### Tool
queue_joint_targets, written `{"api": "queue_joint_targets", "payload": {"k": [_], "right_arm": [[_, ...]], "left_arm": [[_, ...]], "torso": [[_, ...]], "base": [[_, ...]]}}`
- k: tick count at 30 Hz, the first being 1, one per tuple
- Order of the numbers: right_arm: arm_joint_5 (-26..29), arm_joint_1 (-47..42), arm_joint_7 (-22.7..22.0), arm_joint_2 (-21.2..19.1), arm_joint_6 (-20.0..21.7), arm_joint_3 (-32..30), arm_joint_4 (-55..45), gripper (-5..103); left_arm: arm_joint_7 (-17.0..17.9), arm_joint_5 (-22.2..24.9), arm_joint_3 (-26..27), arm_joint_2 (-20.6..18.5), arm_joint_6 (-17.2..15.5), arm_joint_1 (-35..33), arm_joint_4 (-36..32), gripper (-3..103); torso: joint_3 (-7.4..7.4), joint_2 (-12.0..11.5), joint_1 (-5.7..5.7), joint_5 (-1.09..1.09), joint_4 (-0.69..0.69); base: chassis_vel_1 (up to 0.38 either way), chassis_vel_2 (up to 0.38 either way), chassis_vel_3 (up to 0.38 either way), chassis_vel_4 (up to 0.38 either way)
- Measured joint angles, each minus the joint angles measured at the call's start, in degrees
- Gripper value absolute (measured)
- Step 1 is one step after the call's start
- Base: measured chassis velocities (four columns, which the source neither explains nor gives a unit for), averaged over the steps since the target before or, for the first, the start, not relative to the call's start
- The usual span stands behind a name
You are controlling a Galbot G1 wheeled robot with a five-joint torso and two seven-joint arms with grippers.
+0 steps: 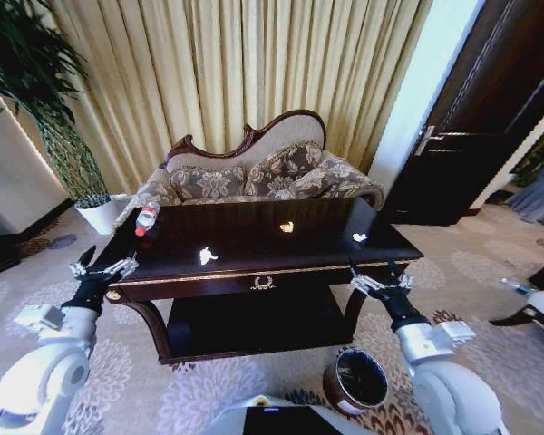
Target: Move to the front of the table and place the trash on the table into the trash bin.
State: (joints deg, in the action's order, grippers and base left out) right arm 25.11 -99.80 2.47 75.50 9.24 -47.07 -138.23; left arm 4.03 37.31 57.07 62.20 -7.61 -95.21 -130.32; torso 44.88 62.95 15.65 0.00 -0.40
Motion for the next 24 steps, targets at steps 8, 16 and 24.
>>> {"api": "queue_joint_targets", "payload": {"k": [8, 16, 24], "right_arm": [[0.49, 0.34, -0.19, 0.0, 0.02, -0.06, 0.28, 100], [1.0, 0.81, -0.3, -0.28, 0.14, -0.23, 0.48, 100], [1.42, 1.26, -0.68, -0.91, 0.28, -0.34, 0.51, 100]], "left_arm": [[-0.21, -0.42, 0.0, -0.06, 0.1, 0.27, 0.16, 100], [-0.22, -0.86, -0.28, -0.06, 0.06, 0.43, 0.17, 100], [0.05, -1.66, -0.45, -0.31, 2.39, 0.58, 1.06, 100]], "torso": [[-0.01, 0.0, -0.01, 0.0, 0.0], [0.0, 0.0, -0.01, 0.0, 0.0], [-0.01, 0.0, -0.01, 0.0, -0.02]], "base": [[0.0, 0.0, 0.0, 0.0], [0.0, 0.0, 0.0, 0.0], [0.0, 0.0, 0.0, 0.0]]}}
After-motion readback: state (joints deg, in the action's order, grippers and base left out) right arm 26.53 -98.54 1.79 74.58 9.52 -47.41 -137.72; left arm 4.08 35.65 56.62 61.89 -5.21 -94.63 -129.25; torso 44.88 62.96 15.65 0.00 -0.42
